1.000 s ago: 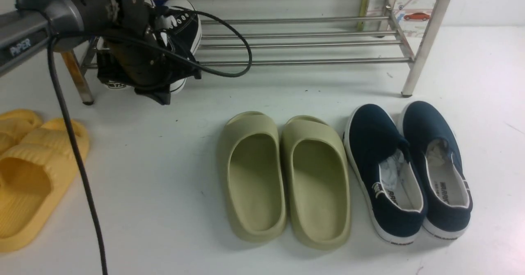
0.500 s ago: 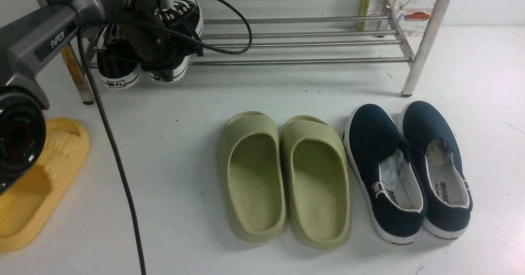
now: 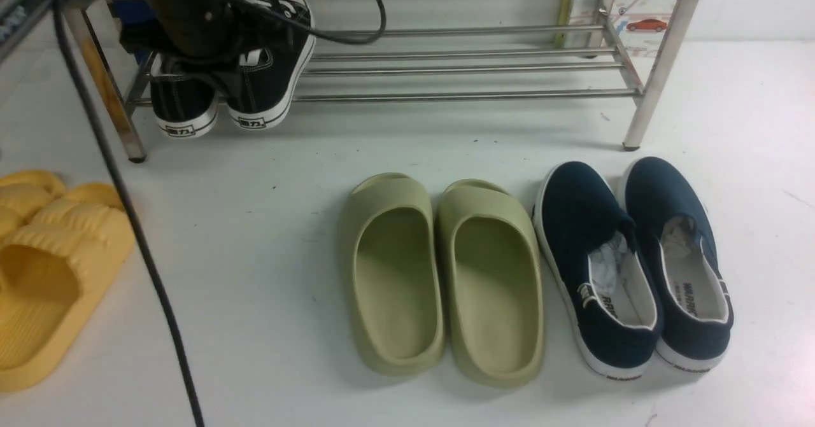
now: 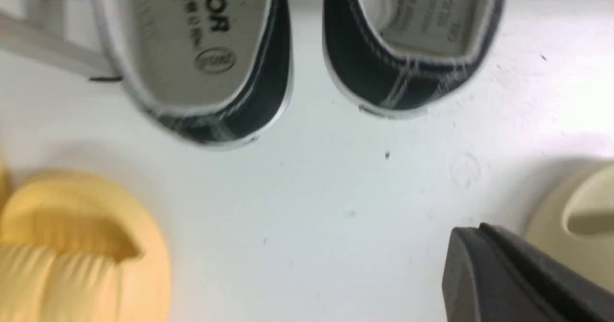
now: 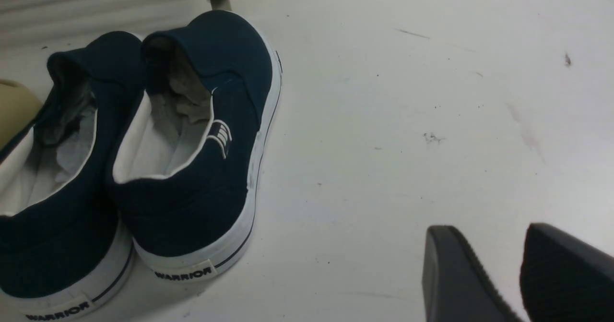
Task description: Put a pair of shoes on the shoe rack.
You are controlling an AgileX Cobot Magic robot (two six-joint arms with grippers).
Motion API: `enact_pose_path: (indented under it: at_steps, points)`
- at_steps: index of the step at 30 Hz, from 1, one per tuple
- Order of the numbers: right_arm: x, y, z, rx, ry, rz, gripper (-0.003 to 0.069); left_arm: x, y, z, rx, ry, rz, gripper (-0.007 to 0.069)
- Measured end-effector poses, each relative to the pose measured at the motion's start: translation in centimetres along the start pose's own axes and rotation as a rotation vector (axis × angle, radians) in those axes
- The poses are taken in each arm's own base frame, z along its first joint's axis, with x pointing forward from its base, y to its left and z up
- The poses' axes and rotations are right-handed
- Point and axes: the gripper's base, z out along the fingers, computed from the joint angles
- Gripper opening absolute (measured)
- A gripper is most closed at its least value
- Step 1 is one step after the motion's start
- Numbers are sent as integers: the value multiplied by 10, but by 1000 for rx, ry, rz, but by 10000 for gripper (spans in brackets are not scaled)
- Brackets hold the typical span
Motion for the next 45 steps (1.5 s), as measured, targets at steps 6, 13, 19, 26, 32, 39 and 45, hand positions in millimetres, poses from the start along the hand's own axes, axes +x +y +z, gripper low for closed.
enact_pose_path:
  at_steps: [6,13,19,26,32,39,45]
  points:
    - [0,0,0,0,0,0,246,25,11,-64,-18,-53,-13,-13]
    - [0,0,0,0,0,0,246,85,25,-107,-2,-79,-47,-13]
    - [0,0,0,0,0,0,246,173,42,-149,48,-224,-111,-13]
    - [0,0,0,0,0,0,246,254,58,-167,76,-313,-143,-13]
    - [0,0,0,0,0,0,246,293,64,-174,110,-382,-184,-13]
    - [0,0,0,0,0,0,246,312,69,-178,85,-346,-195,-13]
    - [0,0,0,0,0,0,246,312,71,-178,63,-350,-179,-13]
